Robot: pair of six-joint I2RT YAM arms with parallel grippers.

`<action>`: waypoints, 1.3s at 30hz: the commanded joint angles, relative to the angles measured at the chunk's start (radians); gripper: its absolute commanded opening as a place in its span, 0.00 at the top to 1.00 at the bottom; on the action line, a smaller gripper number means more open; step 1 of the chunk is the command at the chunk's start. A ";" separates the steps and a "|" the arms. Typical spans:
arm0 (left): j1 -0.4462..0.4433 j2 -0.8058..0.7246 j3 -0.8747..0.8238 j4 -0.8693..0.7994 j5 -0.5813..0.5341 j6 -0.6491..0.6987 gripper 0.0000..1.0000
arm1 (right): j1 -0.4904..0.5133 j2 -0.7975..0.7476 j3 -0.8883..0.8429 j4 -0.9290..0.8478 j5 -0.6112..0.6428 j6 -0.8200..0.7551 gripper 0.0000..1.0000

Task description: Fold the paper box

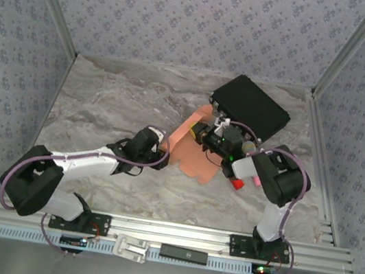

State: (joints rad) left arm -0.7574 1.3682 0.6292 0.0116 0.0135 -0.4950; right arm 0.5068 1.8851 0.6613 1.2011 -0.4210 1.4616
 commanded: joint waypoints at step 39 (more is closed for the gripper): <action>0.049 -0.324 -0.098 -0.246 -0.200 -0.006 0.58 | 0.093 0.228 0.101 0.190 -0.022 -0.050 1.00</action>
State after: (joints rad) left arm -0.7132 1.0798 0.5472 -0.1963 -0.1757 -0.4797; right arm 0.5873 2.0808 0.7467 1.4078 -0.4564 1.4399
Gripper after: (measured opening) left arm 0.413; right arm 0.045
